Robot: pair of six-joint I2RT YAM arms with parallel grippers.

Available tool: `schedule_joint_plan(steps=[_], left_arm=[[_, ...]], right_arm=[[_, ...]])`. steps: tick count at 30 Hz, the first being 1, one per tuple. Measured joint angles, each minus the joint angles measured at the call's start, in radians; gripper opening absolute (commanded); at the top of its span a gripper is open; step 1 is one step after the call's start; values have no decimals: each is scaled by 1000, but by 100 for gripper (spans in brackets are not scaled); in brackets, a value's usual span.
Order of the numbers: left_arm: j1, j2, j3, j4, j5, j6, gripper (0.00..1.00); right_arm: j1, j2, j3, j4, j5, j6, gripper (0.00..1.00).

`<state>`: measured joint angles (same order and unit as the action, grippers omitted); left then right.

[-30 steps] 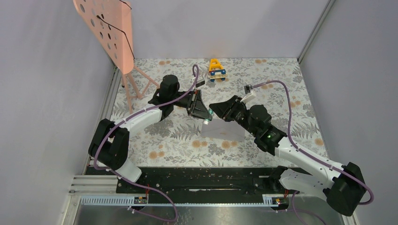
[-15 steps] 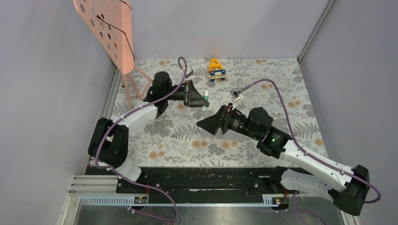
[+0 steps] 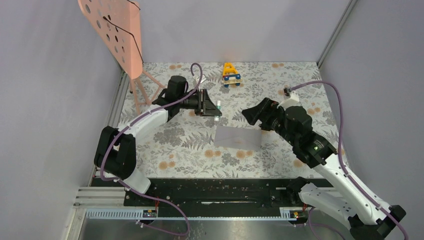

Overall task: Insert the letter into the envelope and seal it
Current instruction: Close the solid glue cap on the solid glue, then place the solid glue at the center of the board.

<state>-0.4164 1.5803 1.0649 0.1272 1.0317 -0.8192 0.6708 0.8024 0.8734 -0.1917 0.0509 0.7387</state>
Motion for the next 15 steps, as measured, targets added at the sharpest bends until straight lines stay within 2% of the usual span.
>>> schedule_joint_plan(steps=[3, 7, 10, 15], left_arm=[[-13, 4, 94, -290, -135, 201, 0], [-33, 29, 198, -533, -374, 363, 0], [-55, 98, 269, -665, -634, 405, 0], [-79, 238, 287, -757, -941, 406, 0]], right_arm=[[-64, 15, 43, -127, 74, -13, 90], [-98, 52, 48, -211, 90, -16, 90], [-99, 71, 47, -242, 87, -15, 90], [-101, 71, 45, -245, 86, -10, 90]])
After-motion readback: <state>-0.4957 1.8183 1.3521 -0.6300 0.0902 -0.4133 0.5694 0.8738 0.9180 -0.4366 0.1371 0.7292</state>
